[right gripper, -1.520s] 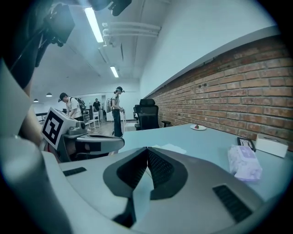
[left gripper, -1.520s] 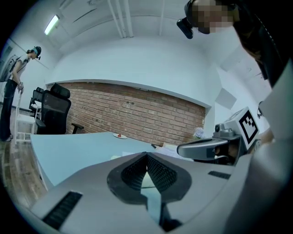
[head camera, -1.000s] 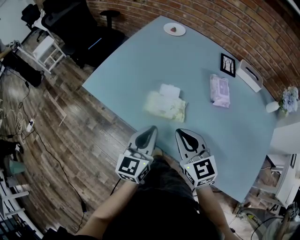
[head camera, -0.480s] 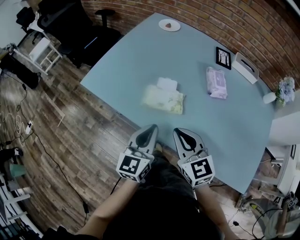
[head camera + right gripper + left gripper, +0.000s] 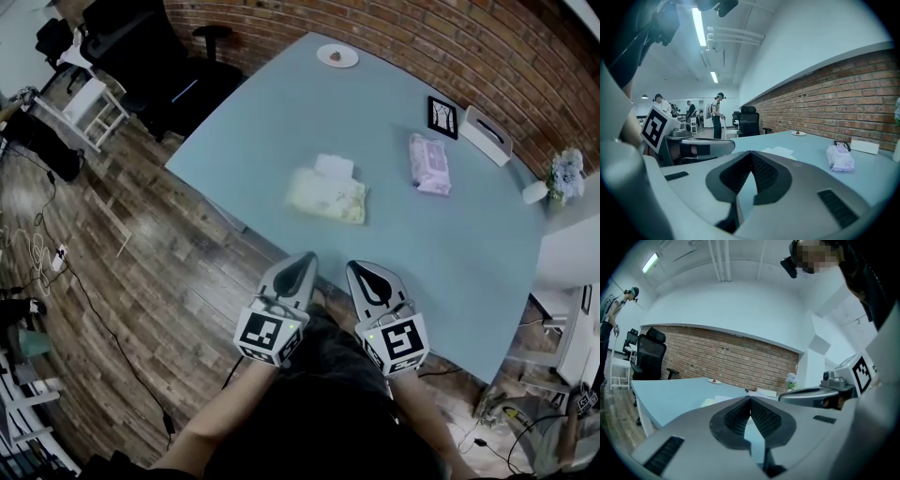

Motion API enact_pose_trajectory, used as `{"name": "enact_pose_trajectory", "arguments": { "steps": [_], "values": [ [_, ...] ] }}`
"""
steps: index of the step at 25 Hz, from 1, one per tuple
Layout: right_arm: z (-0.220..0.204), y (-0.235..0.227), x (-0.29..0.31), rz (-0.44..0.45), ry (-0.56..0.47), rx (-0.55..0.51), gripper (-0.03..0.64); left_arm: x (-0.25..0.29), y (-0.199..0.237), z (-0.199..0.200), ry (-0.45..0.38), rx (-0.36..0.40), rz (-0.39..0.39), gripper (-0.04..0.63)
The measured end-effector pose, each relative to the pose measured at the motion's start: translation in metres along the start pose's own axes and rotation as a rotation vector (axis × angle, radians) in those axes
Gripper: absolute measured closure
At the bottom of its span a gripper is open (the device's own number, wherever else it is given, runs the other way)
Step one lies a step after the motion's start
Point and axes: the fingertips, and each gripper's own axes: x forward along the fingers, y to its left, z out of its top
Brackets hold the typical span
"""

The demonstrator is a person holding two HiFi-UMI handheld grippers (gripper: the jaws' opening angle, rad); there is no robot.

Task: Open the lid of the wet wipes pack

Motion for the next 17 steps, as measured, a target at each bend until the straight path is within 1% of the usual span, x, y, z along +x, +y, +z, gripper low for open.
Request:
{"name": "enact_pose_trajectory", "arguments": {
  "steps": [9, 17],
  "values": [
    [-0.004, 0.008, -0.012, 0.0, -0.012, 0.001, 0.597, -0.012, -0.01, -0.005, -0.003, -0.001, -0.002, 0.583],
    [-0.007, 0.028, -0.024, 0.027, -0.009, -0.003, 0.597, -0.031, -0.012, -0.006, -0.014, -0.035, 0.023, 0.583]
  ]
}}
